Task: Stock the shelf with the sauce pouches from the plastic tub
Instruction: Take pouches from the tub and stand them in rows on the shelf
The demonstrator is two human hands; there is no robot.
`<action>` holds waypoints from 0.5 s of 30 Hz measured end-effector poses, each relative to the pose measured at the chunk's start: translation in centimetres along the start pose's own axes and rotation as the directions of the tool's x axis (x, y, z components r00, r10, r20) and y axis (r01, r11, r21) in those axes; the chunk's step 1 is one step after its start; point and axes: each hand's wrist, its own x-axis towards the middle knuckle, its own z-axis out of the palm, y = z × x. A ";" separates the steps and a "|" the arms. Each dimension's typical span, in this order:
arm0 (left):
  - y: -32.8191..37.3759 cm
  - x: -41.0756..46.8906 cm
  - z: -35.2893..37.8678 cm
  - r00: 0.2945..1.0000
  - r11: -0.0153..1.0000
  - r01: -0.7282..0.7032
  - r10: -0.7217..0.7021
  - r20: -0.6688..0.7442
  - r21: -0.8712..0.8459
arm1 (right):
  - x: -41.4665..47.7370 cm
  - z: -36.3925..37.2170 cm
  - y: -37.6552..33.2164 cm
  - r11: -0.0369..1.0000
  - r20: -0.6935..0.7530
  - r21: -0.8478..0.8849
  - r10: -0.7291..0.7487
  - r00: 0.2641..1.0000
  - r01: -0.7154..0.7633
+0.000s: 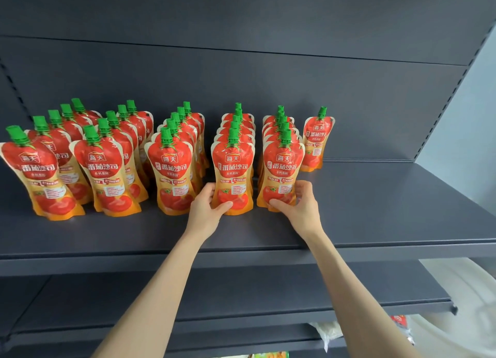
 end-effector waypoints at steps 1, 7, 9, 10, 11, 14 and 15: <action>0.0 0.0 0.0 1.000 1.000 0.006 -0.006 0.003 0.005 | 0.1 0.1 -0.2 1.000 0.011 0.022 0.011 1.000 -0.011; -0.1 -0.1 -0.2 1.000 1.000 0.025 -0.025 0.009 0.005 | 0.7 -0.4 0.1 0.997 0.046 0.077 0.015 0.999 -0.019; -0.1 -0.1 -0.2 1.000 1.000 0.024 -0.024 0.011 0.007 | 0.7 -0.6 0.3 0.997 0.059 0.074 0.012 0.998 -0.016; -0.1 -0.1 -0.2 1.000 1.000 0.021 -0.021 0.012 0.008 | 0.7 -0.7 0.4 0.997 0.064 0.073 0.008 0.998 -0.013; 0.0 -0.1 -0.2 1.000 1.000 0.018 -0.018 0.014 0.007 | 0.7 -0.7 0.4 0.997 0.070 0.075 0.005 0.998 -0.011; 0.0 -0.1 -0.1 1.000 1.000 0.016 -0.017 0.023 0.005 | 0.8 -0.9 0.5 0.998 0.091 0.066 0.004 0.996 -0.010; 0.0 -0.1 -0.1 1.000 1.000 0.014 -0.014 0.025 0.008 | 0.9 -0.9 0.4 0.998 0.103 0.059 0.006 0.995 -0.012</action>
